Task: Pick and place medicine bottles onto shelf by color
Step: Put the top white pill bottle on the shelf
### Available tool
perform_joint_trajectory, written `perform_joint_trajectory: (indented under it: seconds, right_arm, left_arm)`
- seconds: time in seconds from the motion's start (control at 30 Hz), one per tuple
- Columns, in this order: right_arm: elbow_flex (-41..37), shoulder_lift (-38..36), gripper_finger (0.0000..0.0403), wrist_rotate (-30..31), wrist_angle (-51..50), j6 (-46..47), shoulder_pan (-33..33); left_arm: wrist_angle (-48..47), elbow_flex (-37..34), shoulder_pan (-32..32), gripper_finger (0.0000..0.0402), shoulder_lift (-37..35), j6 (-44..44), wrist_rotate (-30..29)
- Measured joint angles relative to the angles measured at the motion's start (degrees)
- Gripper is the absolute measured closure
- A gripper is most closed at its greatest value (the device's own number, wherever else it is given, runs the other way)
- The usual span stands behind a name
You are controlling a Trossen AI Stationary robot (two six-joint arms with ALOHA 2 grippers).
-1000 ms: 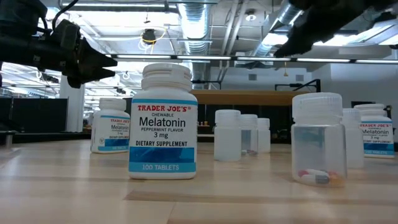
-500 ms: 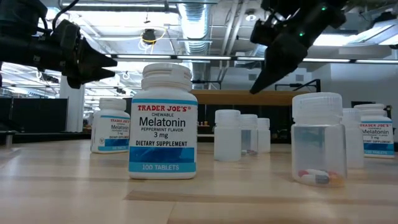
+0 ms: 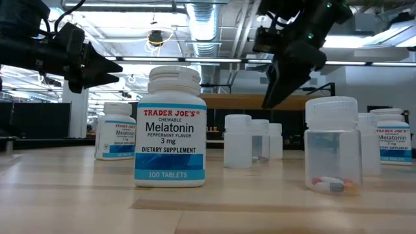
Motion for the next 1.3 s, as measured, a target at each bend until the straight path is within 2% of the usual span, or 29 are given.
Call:
perform_joint_trajectory:
  seconds: [0.27, 0.77, 1.3]
  right_arm:
    - [-0.04, 1.98, 0.0142, 0.02, -0.37, 0.02, 1.86]
    - [0.00, 4.76, 0.0143, -1.23, 2.07, 0.21, 1.31]
    - [-0.04, 4.53, 0.0143, -1.46, 2.10, 0.57, 1.33]
  left_arm:
    - [-0.01, 0.00, 0.00, 0.0155, 0.00, -0.40, 0.00]
    - [-0.95, 0.00, 0.02, 0.0155, -0.02, -1.30, 0.02]
    - [-1.37, 0.00, 0.02, 0.0155, 0.63, -1.52, 0.02]
